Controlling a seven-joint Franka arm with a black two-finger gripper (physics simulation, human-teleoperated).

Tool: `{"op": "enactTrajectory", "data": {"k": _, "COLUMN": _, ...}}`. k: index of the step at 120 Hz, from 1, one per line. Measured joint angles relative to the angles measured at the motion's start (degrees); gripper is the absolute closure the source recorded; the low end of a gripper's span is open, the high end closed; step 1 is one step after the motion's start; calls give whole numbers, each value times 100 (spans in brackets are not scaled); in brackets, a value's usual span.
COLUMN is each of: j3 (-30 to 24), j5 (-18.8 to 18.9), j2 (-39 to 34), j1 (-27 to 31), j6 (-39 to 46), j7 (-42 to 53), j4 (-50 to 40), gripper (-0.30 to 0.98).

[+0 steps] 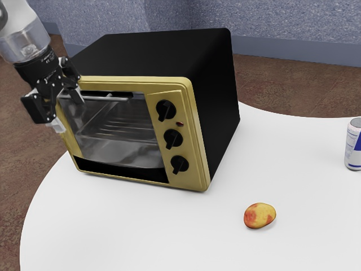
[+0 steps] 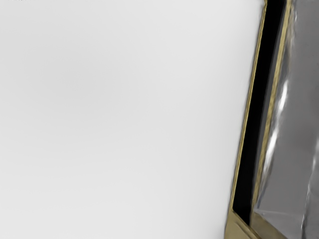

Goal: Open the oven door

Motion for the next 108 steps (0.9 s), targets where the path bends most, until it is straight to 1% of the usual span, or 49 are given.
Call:
{"op": "enactTrajectory", "data": {"k": 18, "j3": 1, "j5": 57, "j2": 96, "j1": 374, "j6": 573, "j7": -117, "j4": 1, "gripper": 0}}
{"op": "enactTrajectory", "data": {"k": 26, "j3": 1, "j5": 69, "j2": 127, "j1": 444, "j6": 740, "j7": -140, "j4": -15, "gripper": 0}}
{"op": "enactTrajectory", "data": {"k": 32, "j3": 1, "j5": 79, "j2": 139, "j1": 457, "j6": 895, "j7": -115, "j4": -52, "gripper": 0}}
{"op": "enactTrajectory", "data": {"k": 50, "j3": -7, "j5": 410, "j2": 168, "j1": 444, "j6": 1391, "j7": 209, "j4": -189, "gripper": 0}}
{"op": "enactTrajectory", "data": {"k": 64, "j3": -8, "j5": 544, "j2": 140, "j1": 407, "j6": 1803, "j7": 441, "j4": -458, "gripper": 0}}
{"op": "enactTrajectory", "data": {"k": 77, "j3": -27, "j5": 592, "j2": 151, "j1": 396, "j6": 2089, "j7": 631, "j4": -509, "gripper": 0}}
{"op": "enactTrajectory", "data": {"k": 108, "j3": -34, "j5": 572, "j2": 170, "j1": 410, "j6": 2577, "j7": 960, "j4": -755, "gripper": 0}}
